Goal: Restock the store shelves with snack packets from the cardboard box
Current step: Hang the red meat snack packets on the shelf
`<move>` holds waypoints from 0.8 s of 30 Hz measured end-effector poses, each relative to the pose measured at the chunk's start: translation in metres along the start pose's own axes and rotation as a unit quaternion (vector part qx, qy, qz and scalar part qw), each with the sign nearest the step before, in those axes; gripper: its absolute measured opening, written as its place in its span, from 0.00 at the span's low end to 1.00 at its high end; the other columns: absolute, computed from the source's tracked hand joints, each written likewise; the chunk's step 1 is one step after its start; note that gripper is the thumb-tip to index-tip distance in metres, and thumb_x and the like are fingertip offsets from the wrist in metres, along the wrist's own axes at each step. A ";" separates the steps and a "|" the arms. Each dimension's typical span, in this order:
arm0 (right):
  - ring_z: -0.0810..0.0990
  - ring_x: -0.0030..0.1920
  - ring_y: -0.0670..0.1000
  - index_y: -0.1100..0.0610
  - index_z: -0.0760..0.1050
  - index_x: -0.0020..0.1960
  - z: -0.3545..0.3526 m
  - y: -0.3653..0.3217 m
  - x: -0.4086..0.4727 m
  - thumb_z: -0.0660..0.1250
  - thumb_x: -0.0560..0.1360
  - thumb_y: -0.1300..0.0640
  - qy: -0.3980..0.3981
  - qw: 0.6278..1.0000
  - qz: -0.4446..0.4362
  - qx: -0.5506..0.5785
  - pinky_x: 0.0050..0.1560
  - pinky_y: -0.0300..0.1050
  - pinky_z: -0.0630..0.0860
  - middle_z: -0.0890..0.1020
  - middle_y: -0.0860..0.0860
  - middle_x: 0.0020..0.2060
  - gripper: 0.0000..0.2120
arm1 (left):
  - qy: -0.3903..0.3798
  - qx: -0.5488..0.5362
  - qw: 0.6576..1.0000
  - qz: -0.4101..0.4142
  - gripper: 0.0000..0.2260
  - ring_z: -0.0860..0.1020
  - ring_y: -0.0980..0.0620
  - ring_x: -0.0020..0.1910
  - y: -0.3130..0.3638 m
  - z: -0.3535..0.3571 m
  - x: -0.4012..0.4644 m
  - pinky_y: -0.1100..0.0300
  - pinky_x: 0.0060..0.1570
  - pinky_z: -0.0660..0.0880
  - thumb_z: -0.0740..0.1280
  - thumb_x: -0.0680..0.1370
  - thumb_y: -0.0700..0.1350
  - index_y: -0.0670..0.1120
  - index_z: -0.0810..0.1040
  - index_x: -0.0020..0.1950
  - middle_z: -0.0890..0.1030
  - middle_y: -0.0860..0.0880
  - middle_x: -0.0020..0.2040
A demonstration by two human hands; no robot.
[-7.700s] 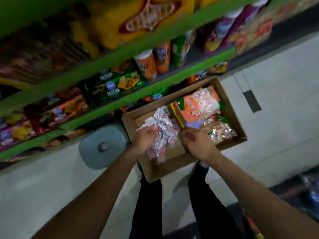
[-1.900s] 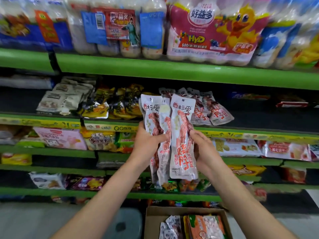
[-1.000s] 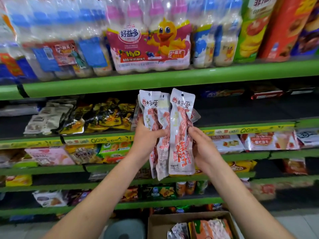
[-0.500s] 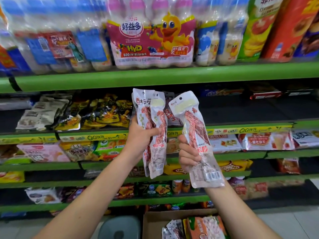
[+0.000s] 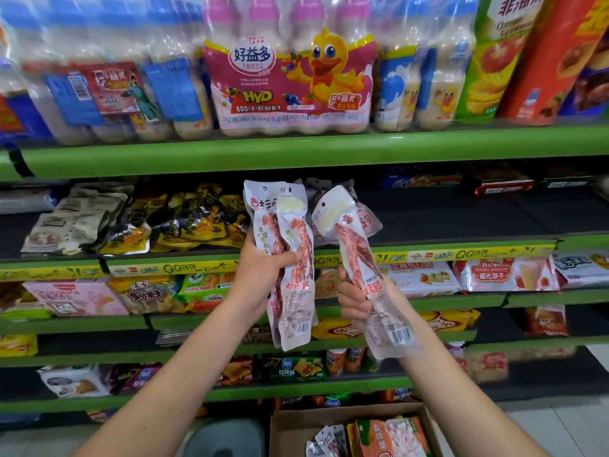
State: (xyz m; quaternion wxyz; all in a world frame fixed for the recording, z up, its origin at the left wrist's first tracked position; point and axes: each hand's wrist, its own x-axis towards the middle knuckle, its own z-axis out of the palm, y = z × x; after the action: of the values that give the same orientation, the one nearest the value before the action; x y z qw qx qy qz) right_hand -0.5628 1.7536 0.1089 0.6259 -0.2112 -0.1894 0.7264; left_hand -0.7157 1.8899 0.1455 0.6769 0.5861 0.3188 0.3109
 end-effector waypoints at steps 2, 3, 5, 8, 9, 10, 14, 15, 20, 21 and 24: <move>0.69 0.17 0.48 0.62 0.78 0.41 -0.004 -0.009 0.001 0.68 0.76 0.57 0.155 0.982 -0.013 -0.111 0.18 0.35 0.66 0.73 0.52 0.22 0.09 | -0.003 -0.006 1.000 -0.009 0.25 0.84 0.46 0.56 -0.002 -0.003 0.000 0.40 0.59 0.79 0.71 0.74 0.30 0.49 0.75 0.67 0.85 0.49 0.57; 0.68 0.17 0.48 0.62 0.76 0.43 -0.007 -0.015 0.001 0.61 0.80 0.57 0.238 0.957 -0.031 -0.160 0.18 0.35 0.64 0.72 0.52 0.22 0.11 | 0.000 -0.011 1.000 -0.013 0.24 0.85 0.46 0.55 -0.003 -0.005 0.000 0.40 0.58 0.79 0.71 0.74 0.30 0.48 0.75 0.67 0.85 0.49 0.57; 0.67 0.19 0.49 0.61 0.75 0.44 -0.004 -0.027 -0.003 0.56 0.83 0.52 0.336 0.917 -0.065 -0.205 0.19 0.36 0.64 0.73 0.53 0.24 0.16 | 0.009 -0.020 1.000 -0.022 0.24 0.85 0.47 0.54 -0.006 -0.008 0.001 0.41 0.58 0.79 0.72 0.74 0.30 0.48 0.75 0.66 0.86 0.49 0.56; 0.75 0.24 0.50 0.59 0.77 0.50 0.002 -0.040 -0.007 0.66 0.79 0.44 0.381 0.876 -0.084 -0.284 0.23 0.40 0.70 0.79 0.53 0.28 0.17 | 0.018 -0.031 0.999 -0.033 0.24 0.85 0.46 0.54 -0.008 -0.012 0.002 0.41 0.57 0.80 0.72 0.74 0.31 0.47 0.75 0.66 0.86 0.48 0.56; 0.79 0.27 0.51 0.59 0.76 0.55 0.004 -0.045 -0.007 0.71 0.76 0.46 0.388 0.863 -0.087 -0.311 0.26 0.42 0.74 0.82 0.53 0.30 0.17 | 0.021 -0.033 0.999 -0.035 0.24 0.85 0.46 0.53 -0.009 -0.013 0.002 0.42 0.56 0.80 0.72 0.74 0.30 0.47 0.75 0.66 0.86 0.48 0.56; 0.83 0.30 0.52 0.58 0.75 0.58 0.007 -0.052 -0.008 0.74 0.74 0.49 0.393 0.852 -0.091 -0.333 0.29 0.43 0.77 0.85 0.53 0.33 0.19 | 0.023 -0.034 0.999 -0.036 0.24 0.85 0.46 0.53 -0.009 -0.014 0.003 0.42 0.56 0.80 0.72 0.74 0.30 0.47 0.75 0.66 0.86 0.48 0.56; 0.87 0.38 0.56 0.56 0.74 0.62 0.008 -0.085 -0.005 0.75 0.74 0.56 0.416 0.787 -0.144 -0.433 0.35 0.49 0.83 0.88 0.53 0.41 0.19 | 0.031 -0.035 0.998 -0.036 0.23 0.85 0.46 0.53 -0.007 -0.022 0.007 0.43 0.56 0.80 0.73 0.73 0.31 0.48 0.75 0.65 0.86 0.48 0.56; 0.87 0.39 0.56 0.55 0.74 0.63 0.008 -0.095 -0.002 0.74 0.74 0.58 0.426 0.765 -0.156 -0.456 0.36 0.50 0.83 0.88 0.52 0.42 0.19 | 0.034 -0.036 0.998 -0.038 0.23 0.85 0.46 0.54 -0.007 -0.024 0.008 0.42 0.57 0.80 0.73 0.73 0.31 0.47 0.75 0.66 0.86 0.48 0.56; 0.81 0.26 0.46 0.60 0.80 0.60 -0.006 -0.145 0.023 0.76 0.71 0.63 0.474 0.714 -0.187 -0.480 0.25 0.34 0.73 0.86 0.51 0.33 0.17 | 0.045 -0.025 0.998 -0.042 0.24 0.84 0.45 0.55 -0.004 -0.028 0.009 0.39 0.60 0.78 0.73 0.73 0.31 0.47 0.75 0.65 0.86 0.49 0.56; 0.83 0.30 0.47 0.61 0.80 0.61 -0.011 -0.152 0.030 0.76 0.71 0.63 0.475 0.715 -0.182 -0.479 0.30 0.34 0.75 0.87 0.53 0.38 0.19 | 0.044 -0.023 0.998 -0.042 0.24 0.84 0.45 0.55 -0.003 -0.029 0.008 0.39 0.60 0.77 0.73 0.73 0.31 0.48 0.75 0.65 0.86 0.49 0.56; 0.84 0.48 0.53 0.61 0.80 0.62 -0.026 -0.164 0.049 0.77 0.71 0.59 0.476 0.687 -0.156 -0.526 0.48 0.39 0.75 0.85 0.59 0.55 0.21 | 0.048 -0.024 0.998 -0.041 0.24 0.85 0.46 0.55 -0.002 -0.028 0.008 0.39 0.60 0.78 0.73 0.72 0.31 0.48 0.76 0.65 0.86 0.49 0.56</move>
State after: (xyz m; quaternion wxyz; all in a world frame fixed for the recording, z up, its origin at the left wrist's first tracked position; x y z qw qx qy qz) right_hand -0.4187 1.8257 0.1719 0.5228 -0.7906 -0.2475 0.2010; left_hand -0.7332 1.9125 0.1400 0.6868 0.5406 0.3675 0.3179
